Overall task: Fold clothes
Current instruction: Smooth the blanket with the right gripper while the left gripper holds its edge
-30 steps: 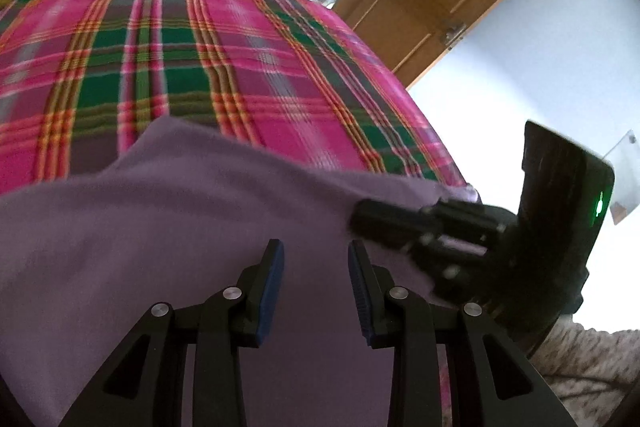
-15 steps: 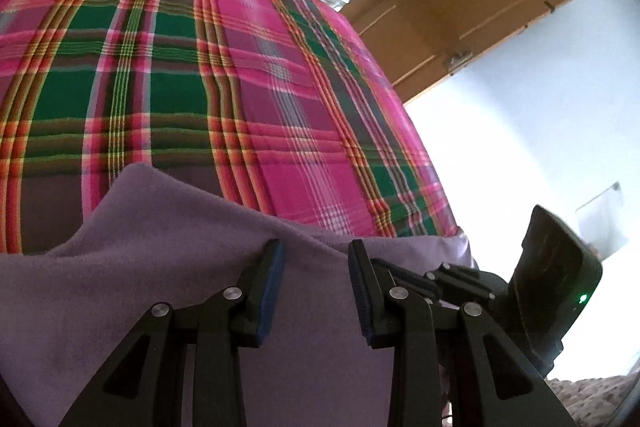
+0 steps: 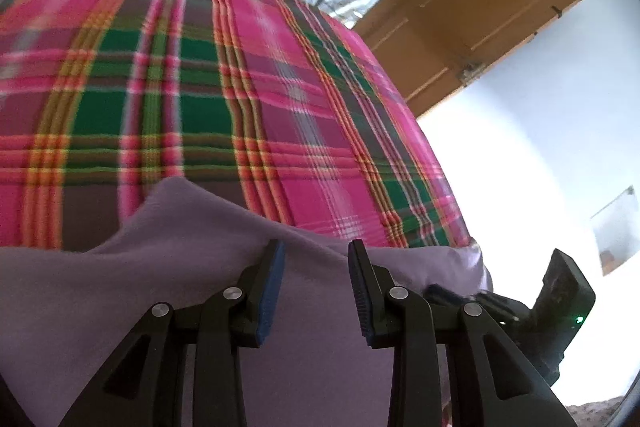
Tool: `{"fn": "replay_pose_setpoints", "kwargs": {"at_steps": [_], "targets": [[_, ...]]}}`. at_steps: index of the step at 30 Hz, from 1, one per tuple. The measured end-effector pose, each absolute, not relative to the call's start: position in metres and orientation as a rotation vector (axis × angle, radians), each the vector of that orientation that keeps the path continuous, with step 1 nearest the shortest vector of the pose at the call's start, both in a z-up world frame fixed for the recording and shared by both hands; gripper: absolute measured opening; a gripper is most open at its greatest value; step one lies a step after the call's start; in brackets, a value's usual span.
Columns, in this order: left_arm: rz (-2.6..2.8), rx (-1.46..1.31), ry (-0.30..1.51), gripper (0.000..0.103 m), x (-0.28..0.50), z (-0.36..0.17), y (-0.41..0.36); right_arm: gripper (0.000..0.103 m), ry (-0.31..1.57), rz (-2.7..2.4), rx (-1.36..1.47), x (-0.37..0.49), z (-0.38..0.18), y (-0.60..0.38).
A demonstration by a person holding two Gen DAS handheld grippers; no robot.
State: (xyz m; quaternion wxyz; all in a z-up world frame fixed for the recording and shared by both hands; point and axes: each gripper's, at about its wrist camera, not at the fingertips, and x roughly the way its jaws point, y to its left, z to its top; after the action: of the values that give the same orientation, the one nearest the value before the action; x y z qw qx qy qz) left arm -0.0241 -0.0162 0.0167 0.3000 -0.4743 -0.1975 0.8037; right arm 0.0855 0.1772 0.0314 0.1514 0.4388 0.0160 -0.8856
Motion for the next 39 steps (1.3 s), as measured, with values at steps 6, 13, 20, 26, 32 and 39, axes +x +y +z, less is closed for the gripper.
{"fn": "replay_pose_setpoints", "kwargs": {"at_steps": [6, 13, 20, 26, 32, 39], "targets": [[2.205, -1.237, -0.548, 0.034, 0.017, 0.026, -0.046, 0.012, 0.000, -2.599, 1.203, 0.119, 0.035, 0.200], [2.261, -1.268, -0.491, 0.034, 0.070, 0.022, -0.065, 0.020, -0.031, -2.654, 1.156, 0.163, 0.025, 0.218], [2.282, -1.313, -0.495, 0.034, 0.108, 0.012, -0.085, 0.022, -0.092, -2.715, 1.106, 0.208, 0.025, 0.241], [2.329, -1.311, -0.513, 0.034, 0.129, 0.011, -0.104, 0.022, -0.081, -2.801, 1.057, 0.218, 0.038, 0.254], [2.344, -1.298, -0.547, 0.034, 0.145, 0.009, -0.115, 0.023, -0.276, -2.969, 1.106, 0.204, 0.036, 0.302], [2.361, -1.296, -0.567, 0.034, 0.159, 0.010, -0.127, 0.025, -0.288, -3.007, 1.159, 0.215, 0.028, 0.307]]}}
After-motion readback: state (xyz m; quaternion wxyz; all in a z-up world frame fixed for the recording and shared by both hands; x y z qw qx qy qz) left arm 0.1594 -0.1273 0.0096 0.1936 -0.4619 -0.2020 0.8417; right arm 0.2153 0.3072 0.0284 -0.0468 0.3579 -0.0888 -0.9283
